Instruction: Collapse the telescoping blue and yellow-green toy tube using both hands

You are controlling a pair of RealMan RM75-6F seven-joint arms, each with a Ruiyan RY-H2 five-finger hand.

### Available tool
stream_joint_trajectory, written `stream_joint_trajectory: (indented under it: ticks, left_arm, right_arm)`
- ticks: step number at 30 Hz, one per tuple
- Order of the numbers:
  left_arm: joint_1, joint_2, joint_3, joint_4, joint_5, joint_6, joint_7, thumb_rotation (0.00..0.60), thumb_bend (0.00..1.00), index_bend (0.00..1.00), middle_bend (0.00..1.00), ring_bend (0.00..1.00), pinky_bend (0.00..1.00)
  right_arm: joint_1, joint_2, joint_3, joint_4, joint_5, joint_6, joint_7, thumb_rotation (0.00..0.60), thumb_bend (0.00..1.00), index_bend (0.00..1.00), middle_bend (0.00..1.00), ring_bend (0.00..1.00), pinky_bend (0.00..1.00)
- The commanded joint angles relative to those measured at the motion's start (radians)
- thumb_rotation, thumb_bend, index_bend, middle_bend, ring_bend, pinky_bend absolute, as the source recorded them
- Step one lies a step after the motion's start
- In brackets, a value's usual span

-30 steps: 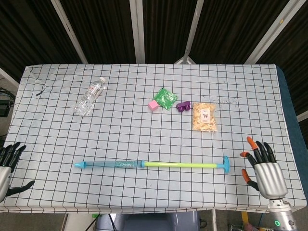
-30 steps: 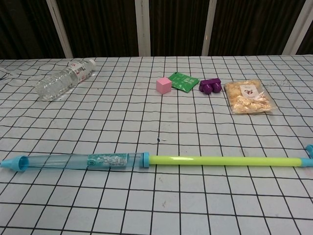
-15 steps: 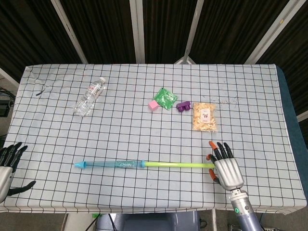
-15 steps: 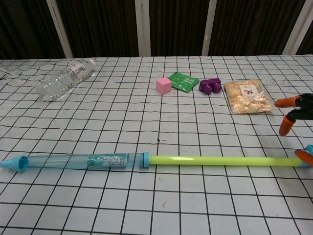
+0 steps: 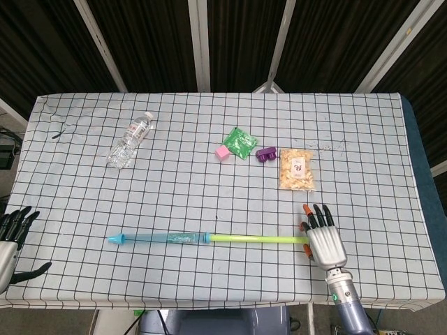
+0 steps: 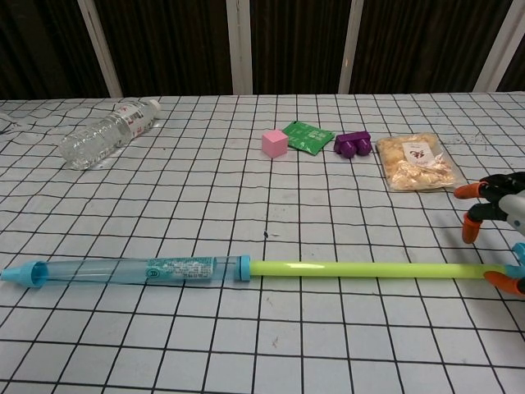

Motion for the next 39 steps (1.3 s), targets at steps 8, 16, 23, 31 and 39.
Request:
stream_joint_trajectory:
  ticks: [8,16,23,31,39]
  left_arm:
    - [-0.001,-0.002,-0.001,-0.006,-0.004,-0.002,0.010,0.600,0.15,0.00,0.00,0.00,0.00]
    - [-0.001,-0.002,-0.002,-0.007,-0.005,-0.003,0.011,0.600,0.15,0.00,0.00,0.00,0.00]
    - [-0.001,-0.002,-0.001,-0.008,-0.006,-0.003,0.013,0.600,0.15,0.00,0.00,0.00,0.00]
    - [0.000,0.000,-0.001,-0.009,-0.004,-0.002,0.011,0.600,0.15,0.00,0.00,0.00,0.00]
    - [-0.008,0.011,0.000,-0.023,-0.012,-0.021,0.007,0.600,0.15,0.00,0.00,0.00,0.00]
  right_arm:
    - [0.004,-0.008,0.002,0.027,0.053,-0.012,-0.027,0.600,0.34,0.47,0.16,0.00,0.00]
    - [0.009,-0.003,0.003,0.030,0.084,-0.021,-0.039,0.600,0.34,0.49,0.17,0.00,0.00]
    - [0.011,-0.001,0.003,0.035,0.108,-0.023,-0.048,0.600,0.34,0.51,0.17,0.00,0.00]
    - [0.012,-0.001,0.000,0.029,0.123,-0.017,-0.049,0.600,0.40,0.58,0.19,0.00,0.00]
    - [0.015,0.002,-0.004,0.024,0.128,-0.013,-0.045,0.600,0.41,0.64,0.20,0.00,0.00]
